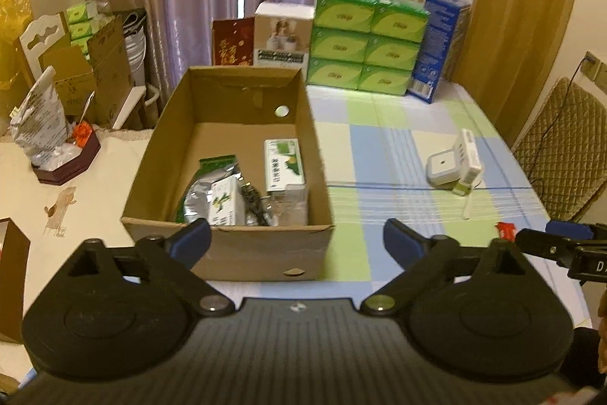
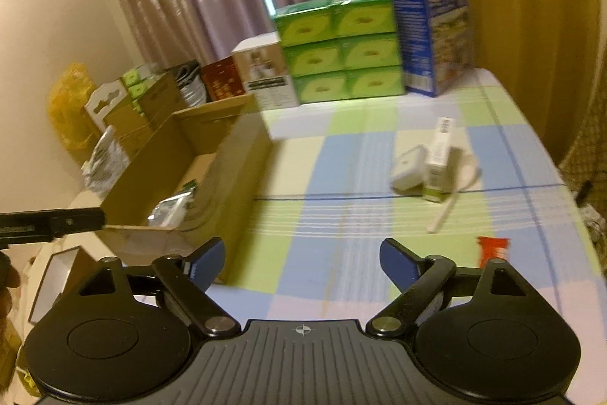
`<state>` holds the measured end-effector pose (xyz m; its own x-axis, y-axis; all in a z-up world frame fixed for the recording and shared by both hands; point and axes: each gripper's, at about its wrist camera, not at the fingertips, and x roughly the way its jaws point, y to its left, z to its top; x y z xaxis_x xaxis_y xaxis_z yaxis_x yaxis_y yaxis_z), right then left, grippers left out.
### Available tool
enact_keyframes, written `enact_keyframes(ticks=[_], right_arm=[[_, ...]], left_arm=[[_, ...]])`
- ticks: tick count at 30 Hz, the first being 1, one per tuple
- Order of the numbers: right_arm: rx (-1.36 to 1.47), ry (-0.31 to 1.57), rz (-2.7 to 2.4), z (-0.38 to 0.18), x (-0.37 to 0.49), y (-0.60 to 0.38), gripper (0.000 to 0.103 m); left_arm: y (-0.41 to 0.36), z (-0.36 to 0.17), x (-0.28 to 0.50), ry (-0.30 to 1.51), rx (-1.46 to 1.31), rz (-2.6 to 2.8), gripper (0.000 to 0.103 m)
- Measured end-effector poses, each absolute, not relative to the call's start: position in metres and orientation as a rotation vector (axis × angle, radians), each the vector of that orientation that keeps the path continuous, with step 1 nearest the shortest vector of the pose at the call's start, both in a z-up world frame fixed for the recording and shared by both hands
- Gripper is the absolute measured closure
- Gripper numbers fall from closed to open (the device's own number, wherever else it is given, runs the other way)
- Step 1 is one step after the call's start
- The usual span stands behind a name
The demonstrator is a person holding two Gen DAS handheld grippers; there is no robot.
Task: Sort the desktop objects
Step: 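Withdraw both tools from the cardboard box back over the table, then move the right tool to the red packet while the left tool approaches the white spoon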
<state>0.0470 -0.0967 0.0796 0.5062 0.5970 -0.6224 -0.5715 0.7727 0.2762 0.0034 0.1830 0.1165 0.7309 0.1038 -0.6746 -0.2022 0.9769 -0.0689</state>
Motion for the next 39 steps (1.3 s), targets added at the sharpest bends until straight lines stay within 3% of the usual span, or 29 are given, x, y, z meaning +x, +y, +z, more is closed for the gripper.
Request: enact_keyframes(ticks=[20, 33, 39], right_arm=[[0.148, 0.806, 0.388, 0.052, 0.08, -0.26, 0.012], [0.093, 0.855, 0.405, 0.026, 0.115, -0.262, 0.012], [0.056, 0.885, 0.417, 0.008, 0.137, -0.255, 0.014]], left_arm=[[0.053, 0.087, 0.043, 0.782, -0.039, -0.075, 0.001], [0.005, 0.044, 0.094, 0.825, 0.055, -0.147, 0.002], [-0.004, 0.022, 0.129, 0.857, 0.04, -0.194, 0.01]])
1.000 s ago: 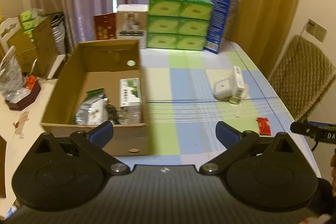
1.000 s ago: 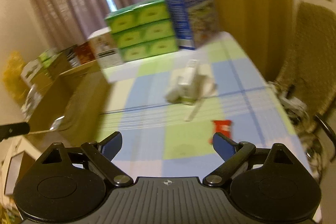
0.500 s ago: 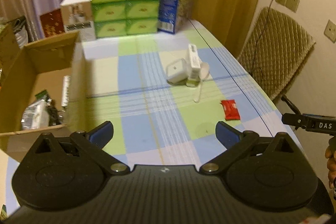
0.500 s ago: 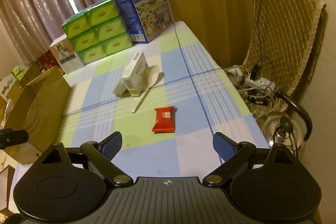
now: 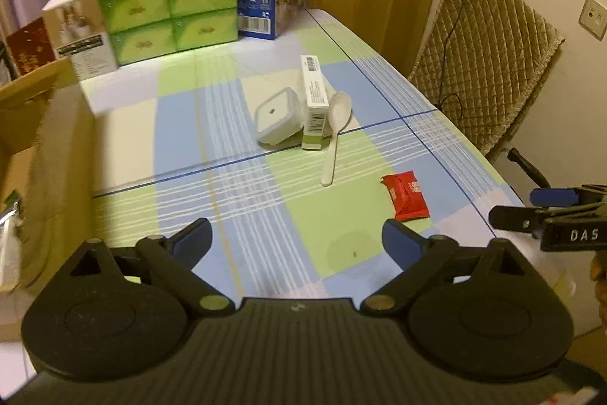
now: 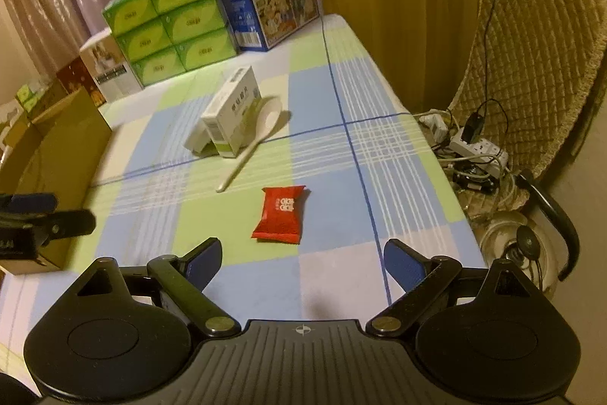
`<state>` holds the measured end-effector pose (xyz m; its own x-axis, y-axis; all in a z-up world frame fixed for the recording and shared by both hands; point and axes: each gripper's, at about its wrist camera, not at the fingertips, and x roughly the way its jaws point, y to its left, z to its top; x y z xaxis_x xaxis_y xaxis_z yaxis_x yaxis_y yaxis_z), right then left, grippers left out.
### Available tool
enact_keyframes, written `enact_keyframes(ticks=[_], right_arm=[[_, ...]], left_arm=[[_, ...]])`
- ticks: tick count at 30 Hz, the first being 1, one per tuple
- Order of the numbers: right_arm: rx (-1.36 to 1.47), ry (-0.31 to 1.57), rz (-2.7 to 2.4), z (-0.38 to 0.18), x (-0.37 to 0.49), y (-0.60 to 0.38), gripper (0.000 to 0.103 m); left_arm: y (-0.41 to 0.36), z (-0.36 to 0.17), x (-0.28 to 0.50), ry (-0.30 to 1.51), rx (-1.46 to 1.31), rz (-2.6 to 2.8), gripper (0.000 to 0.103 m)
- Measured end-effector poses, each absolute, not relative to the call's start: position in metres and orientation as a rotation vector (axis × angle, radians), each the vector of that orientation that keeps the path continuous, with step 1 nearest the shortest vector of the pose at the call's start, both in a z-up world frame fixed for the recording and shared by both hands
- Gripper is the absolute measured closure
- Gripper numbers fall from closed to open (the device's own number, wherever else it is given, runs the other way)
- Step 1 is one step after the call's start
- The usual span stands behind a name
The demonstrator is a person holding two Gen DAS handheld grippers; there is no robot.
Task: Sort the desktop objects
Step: 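Move the right tool to the red packet while the left tool approaches the white spoon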
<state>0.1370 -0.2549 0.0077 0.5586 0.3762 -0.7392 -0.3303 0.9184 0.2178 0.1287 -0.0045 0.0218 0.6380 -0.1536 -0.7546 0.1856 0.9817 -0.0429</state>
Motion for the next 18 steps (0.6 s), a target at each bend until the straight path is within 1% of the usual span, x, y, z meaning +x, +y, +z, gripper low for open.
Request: enact_keyframes(ticks=[3, 6, 18], right_arm=[[0.032, 0.904, 0.444, -0.002, 0.149, -0.246, 0.02], [0.004, 0.917, 0.465, -0.014, 0.161, -0.237, 0.023], [-0.068, 0.942, 0.501, -0.052, 0.203, -0.211, 0.037]], left_arm=[[-0.008, 0.01, 0.143, 0.852, 0.06, -0.19, 0.012], [-0.008, -0.001, 0.156, 0.852, 0.059, -0.187, 0.012], [-0.01, -0.039, 0.197, 0.875, 0.064, -0.212, 0.011]])
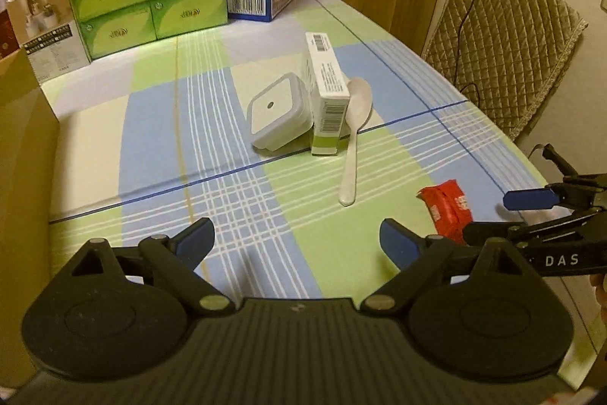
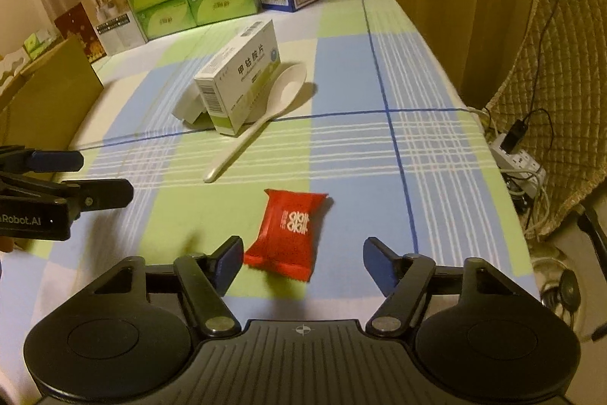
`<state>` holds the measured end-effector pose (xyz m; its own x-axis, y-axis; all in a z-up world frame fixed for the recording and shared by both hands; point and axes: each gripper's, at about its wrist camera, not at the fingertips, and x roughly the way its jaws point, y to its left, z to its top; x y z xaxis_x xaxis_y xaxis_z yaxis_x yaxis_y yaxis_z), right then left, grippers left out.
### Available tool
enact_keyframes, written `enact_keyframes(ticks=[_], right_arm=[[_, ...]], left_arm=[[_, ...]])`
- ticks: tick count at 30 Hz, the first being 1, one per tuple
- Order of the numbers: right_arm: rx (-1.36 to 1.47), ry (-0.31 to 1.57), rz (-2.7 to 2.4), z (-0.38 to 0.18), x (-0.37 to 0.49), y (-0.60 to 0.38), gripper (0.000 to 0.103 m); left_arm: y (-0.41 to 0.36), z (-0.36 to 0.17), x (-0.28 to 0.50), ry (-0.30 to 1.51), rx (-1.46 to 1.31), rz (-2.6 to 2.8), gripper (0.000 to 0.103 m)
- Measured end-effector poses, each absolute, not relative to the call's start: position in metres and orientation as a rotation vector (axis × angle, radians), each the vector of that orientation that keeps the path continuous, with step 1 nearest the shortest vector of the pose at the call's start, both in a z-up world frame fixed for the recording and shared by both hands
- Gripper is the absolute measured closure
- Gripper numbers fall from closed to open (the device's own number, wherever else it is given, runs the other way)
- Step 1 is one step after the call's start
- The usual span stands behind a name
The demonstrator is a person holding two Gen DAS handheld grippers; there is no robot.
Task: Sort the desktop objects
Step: 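Move the right tool to the red packet while the left tool approaches the white spoon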
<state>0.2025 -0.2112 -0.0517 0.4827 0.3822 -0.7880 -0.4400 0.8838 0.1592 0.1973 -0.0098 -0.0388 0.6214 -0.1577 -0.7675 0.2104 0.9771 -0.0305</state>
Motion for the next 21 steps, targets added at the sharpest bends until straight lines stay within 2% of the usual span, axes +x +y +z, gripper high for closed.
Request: enact_keyframes(ticks=[6, 11, 14, 17, 21], right_arm=[[-0.098, 0.955, 0.517, -0.064, 0.216, -0.194, 0.044], [-0.132, 0.936, 0.503, -0.069, 0.218, -0.184, 0.054], [-0.171, 0.919, 0.509, -0.069, 0.218, -0.18, 0.072], [-0.163, 0.91, 0.486, -0.069, 0.22, -0.187, 0.075], [-0.103, 0.908, 0.434, -0.07, 0.229, -0.204, 0.076]], left_arm=[[-0.01, -0.05, 0.212, 0.893, 0.048, -0.222, 0.011], [-0.012, -0.057, 0.219, 0.897, 0.05, -0.239, 0.011], [-0.017, -0.06, 0.222, 0.883, 0.061, -0.259, 0.011], [-0.024, -0.061, 0.226, 0.87, 0.067, -0.279, 0.012], [-0.037, -0.065, 0.235, 0.868, 0.08, -0.318, 0.027]])
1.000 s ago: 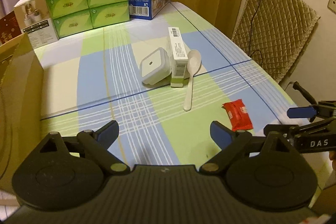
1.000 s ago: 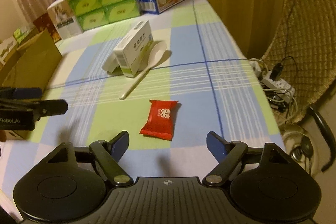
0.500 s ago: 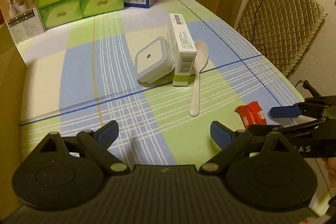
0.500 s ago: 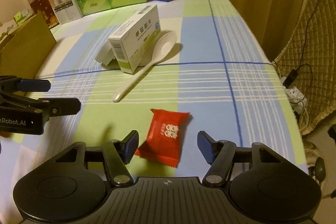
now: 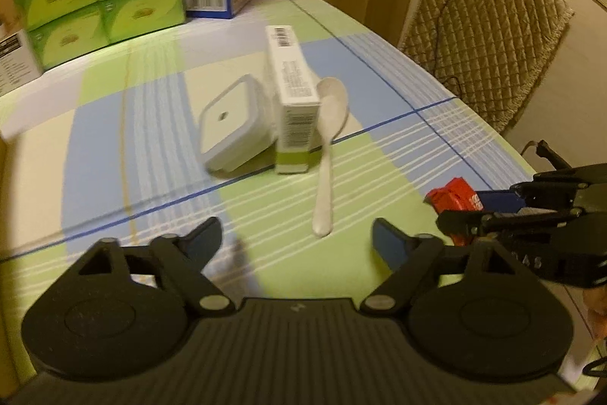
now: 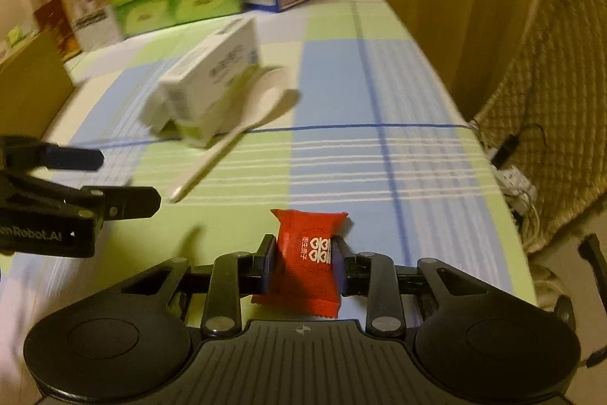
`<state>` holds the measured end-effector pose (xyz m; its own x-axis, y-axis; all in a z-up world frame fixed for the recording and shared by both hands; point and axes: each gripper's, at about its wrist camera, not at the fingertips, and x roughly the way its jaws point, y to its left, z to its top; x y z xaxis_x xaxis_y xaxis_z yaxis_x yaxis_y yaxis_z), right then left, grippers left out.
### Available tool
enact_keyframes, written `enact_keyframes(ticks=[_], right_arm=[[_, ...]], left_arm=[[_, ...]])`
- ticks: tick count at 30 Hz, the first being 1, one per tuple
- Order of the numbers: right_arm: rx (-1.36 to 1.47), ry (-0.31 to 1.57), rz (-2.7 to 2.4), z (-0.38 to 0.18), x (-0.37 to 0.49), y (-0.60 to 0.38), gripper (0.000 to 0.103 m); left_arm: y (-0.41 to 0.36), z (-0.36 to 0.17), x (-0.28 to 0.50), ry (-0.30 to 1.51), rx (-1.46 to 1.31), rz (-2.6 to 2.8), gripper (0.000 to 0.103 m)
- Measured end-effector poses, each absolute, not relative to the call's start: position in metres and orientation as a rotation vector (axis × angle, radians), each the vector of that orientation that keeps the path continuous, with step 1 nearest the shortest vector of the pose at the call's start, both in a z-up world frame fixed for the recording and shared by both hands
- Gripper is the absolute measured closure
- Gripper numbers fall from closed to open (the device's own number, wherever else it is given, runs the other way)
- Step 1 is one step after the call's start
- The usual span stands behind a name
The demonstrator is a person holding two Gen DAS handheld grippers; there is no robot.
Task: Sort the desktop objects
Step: 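Move the right tool to the red packet while the left tool approaches the white spoon, then grasp the red packet with the right tool while the left tool grasps the white spoon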
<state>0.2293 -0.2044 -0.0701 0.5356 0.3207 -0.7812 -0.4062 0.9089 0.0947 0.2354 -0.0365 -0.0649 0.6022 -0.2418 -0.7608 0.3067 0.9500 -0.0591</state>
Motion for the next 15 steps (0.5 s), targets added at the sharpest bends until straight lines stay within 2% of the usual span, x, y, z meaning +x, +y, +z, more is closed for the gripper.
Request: enact_keyframes(ticks=[2, 7, 11, 13, 15], right_arm=[[-0.097, 0.907, 0.418, -0.07, 0.233, -0.21, 0.076], [-0.085, 0.907, 0.399, -0.068, 0.236, -0.22, 0.076], [-0.085, 0.906, 0.399, -0.068, 0.235, -0.221, 0.076], [-0.08, 0.907, 0.398, -0.069, 0.235, -0.221, 0.076], [-0.074, 0.916, 0.401, -0.068, 0.234, -0.221, 0.076]], left_arm=[[-0.043, -0.067, 0.24, 0.858, 0.088, -0.334, 0.034], [-0.057, -0.076, 0.247, 0.852, 0.101, -0.352, 0.061], [-0.062, -0.082, 0.251, 0.854, 0.11, -0.327, 0.067], [-0.062, -0.084, 0.252, 0.861, 0.107, -0.325, 0.083], [-0.063, -0.086, 0.25, 0.881, 0.116, -0.327, 0.093]])
